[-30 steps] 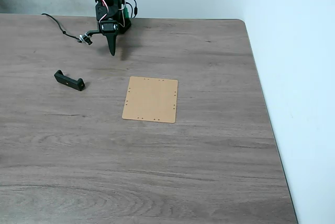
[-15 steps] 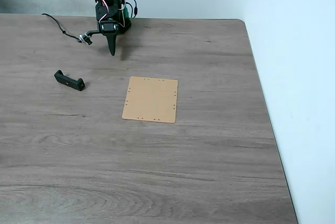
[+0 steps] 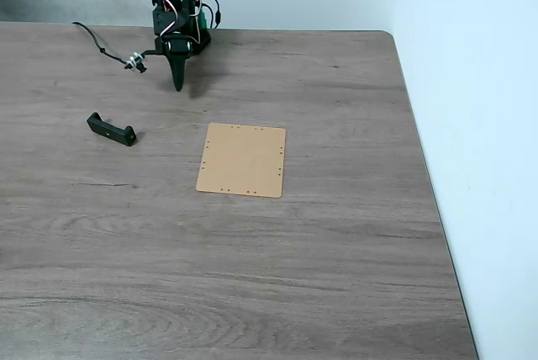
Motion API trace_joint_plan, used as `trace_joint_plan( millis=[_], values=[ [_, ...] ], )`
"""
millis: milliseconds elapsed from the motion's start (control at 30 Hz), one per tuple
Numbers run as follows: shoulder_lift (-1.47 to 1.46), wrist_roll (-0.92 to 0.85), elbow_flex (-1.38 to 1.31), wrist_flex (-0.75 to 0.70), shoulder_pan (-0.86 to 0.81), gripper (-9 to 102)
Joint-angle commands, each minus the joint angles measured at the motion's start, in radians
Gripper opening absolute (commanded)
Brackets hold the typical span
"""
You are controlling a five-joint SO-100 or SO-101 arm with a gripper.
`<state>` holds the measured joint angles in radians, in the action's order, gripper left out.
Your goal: Grasp a black block and then place it on the board.
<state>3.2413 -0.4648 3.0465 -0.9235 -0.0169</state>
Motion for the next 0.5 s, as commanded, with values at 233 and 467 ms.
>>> trace_joint_plan(
  millis=[233,467],
  values=[
    [-0.337,-0.295,-0.379,-0.017,-0.11,18],
    [-0.601,-0.606,-0.56,-0.037,-0.227,21]
  ],
)
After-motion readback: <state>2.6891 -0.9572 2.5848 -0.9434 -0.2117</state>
